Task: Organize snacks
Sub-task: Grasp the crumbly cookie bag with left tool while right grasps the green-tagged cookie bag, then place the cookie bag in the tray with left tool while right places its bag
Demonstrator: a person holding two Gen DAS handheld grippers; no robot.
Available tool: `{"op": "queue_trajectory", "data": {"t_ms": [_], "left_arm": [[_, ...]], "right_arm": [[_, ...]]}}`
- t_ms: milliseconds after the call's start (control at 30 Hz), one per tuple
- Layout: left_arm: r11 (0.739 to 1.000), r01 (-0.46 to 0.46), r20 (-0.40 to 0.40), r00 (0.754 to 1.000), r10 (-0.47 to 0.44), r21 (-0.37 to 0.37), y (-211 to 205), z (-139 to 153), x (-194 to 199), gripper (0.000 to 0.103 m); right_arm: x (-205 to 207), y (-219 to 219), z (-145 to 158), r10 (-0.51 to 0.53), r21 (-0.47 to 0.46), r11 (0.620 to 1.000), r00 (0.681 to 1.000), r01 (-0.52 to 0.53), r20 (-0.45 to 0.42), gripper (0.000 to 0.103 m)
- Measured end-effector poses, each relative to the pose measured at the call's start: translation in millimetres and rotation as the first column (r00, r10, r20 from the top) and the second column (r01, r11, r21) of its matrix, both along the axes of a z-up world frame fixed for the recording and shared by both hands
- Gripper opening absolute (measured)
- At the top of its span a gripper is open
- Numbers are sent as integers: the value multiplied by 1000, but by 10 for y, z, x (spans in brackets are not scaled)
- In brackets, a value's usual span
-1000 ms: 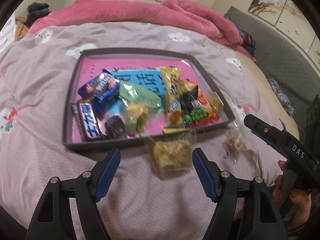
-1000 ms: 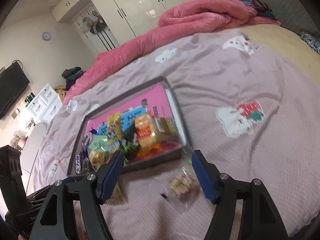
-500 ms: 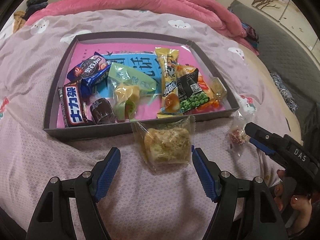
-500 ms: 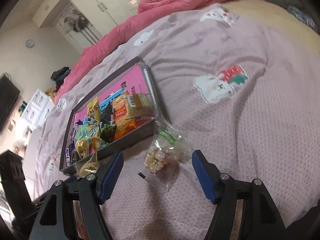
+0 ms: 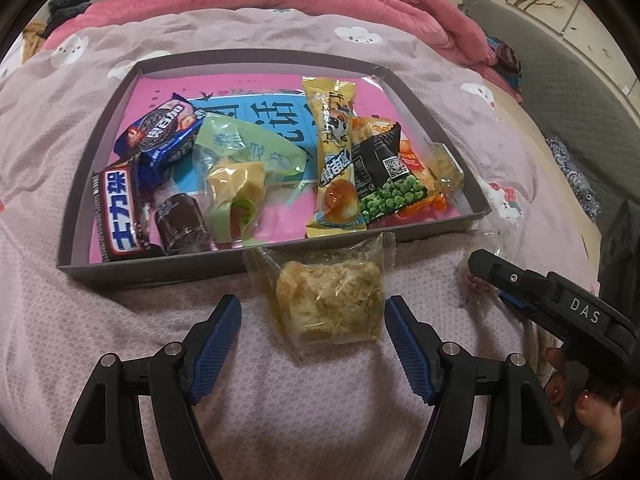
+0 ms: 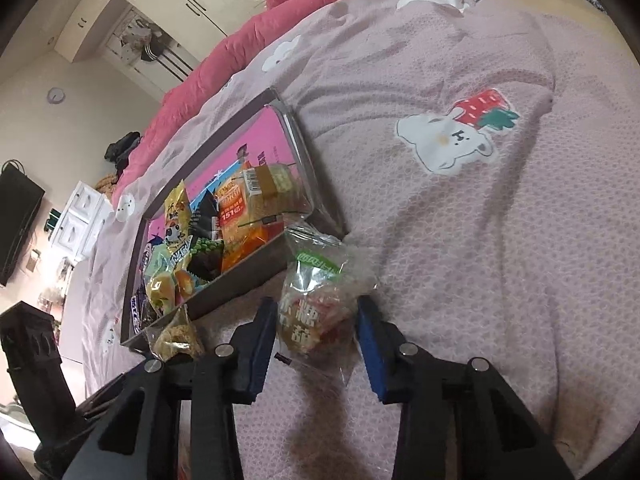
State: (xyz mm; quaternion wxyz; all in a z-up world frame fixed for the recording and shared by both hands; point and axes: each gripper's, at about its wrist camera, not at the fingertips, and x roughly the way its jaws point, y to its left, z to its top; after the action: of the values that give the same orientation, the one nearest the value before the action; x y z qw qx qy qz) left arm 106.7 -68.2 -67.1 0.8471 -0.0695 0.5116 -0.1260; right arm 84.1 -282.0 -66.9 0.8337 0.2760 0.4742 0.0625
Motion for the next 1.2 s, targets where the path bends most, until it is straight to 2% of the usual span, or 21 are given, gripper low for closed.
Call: {"op": "queue_trajectory", "data": {"t_ms": [300,400,533,667,833,967,1200], "left_arm": [[1000,16,1,1000,-16,17,-119,-68,19,74],[999,29,1,1000,-29,16,-145,-72,12,60],[998,42,19,999,-43,39,-195,-54,-27,54],[999,38,26,999,-38,-1,-126,21,-52,53],[999,27,73,997,-25,-31,3,234,-106,53],[1000,7,114,993,-5,-16,131,401,-106,53],[996,-90,171,981,89,-1,494,576,-14,53]], "right_arm": [[-50,60,211,23,-45,999,996,-19,83,38],[-76,75,320,28,-61,998,991,-21,131,38],[-91,124,428,48,-81,996,983,-34,179,38],[-100,176,524,78,-93,994,970,-58,229,38],[-111,254,596,108,-124,989,958,-77,265,38],[-83,299,624,123,-135,987,954,-88,273,38],[-10,362,640,142,-148,984,949,-104,281,38]]}}
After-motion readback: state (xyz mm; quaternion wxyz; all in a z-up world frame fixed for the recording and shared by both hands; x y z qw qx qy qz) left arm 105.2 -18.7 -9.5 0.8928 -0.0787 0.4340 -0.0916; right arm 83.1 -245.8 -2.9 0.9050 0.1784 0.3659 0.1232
